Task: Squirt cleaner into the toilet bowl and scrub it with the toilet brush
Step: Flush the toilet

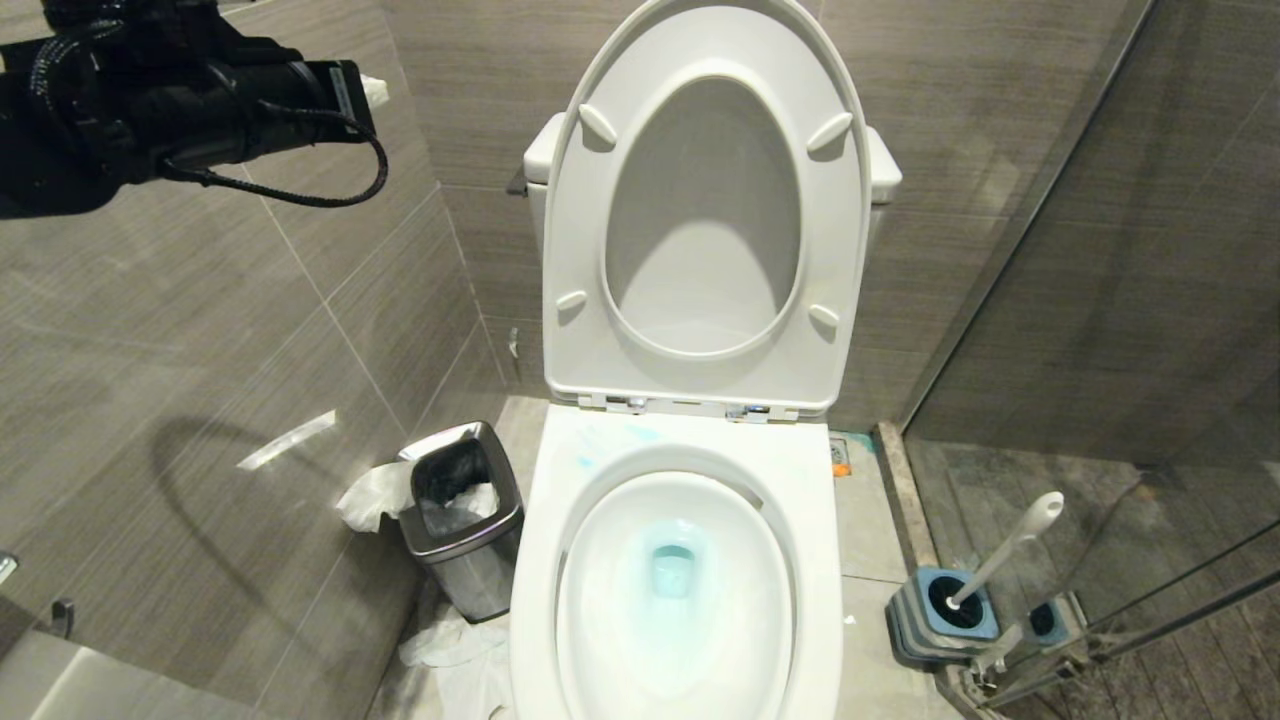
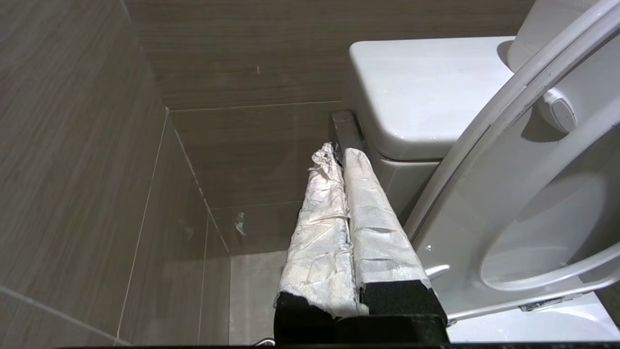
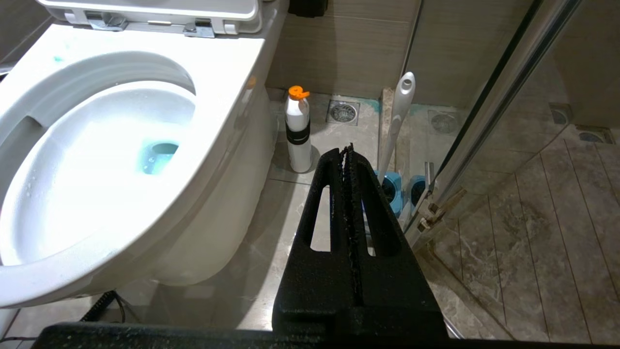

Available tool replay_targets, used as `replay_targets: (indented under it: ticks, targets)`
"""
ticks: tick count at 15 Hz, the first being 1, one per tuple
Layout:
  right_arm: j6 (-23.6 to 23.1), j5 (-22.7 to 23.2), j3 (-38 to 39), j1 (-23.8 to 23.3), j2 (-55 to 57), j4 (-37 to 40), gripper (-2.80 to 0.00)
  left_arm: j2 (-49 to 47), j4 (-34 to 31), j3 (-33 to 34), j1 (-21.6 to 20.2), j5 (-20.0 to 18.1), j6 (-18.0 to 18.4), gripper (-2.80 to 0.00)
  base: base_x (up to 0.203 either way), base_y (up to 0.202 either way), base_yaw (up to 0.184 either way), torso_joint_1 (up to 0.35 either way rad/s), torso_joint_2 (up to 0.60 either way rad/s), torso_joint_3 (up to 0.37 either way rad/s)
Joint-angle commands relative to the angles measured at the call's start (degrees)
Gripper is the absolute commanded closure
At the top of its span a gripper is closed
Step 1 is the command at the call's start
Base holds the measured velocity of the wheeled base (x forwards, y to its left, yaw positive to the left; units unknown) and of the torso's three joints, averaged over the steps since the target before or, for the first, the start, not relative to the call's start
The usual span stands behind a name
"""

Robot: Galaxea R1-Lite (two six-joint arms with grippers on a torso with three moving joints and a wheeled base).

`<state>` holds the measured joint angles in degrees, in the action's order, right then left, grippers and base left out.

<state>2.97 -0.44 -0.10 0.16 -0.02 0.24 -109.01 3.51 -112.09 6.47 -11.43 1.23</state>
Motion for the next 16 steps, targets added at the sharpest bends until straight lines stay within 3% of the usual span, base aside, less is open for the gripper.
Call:
replay_targets:
  ticks: [1,11,16]
  targets:
    - [0.0,0.0,0.0,0.0,0.0,0.0,0.0,-0.4,1.6,0.0,-0.1,0.0,0.1,0.0,0.0,0.0,0.0,0.0,0.0,0.0]
    - [0.0,0.0,0.0,0.0,0.0,0.0,0.0,-2.1,8.8,0.1,-0.6,0.4,0.4,0.0,0.0,0.0,0.0,0.0,0.0,0.0]
    - [0.0,0.0,0.0,0.0,0.0,0.0,0.0,-2.4,12.6,0.1,-0.6,0.7,-0.1,0.0,0.0,0.0,0.0,0.002,0.0,-0.144]
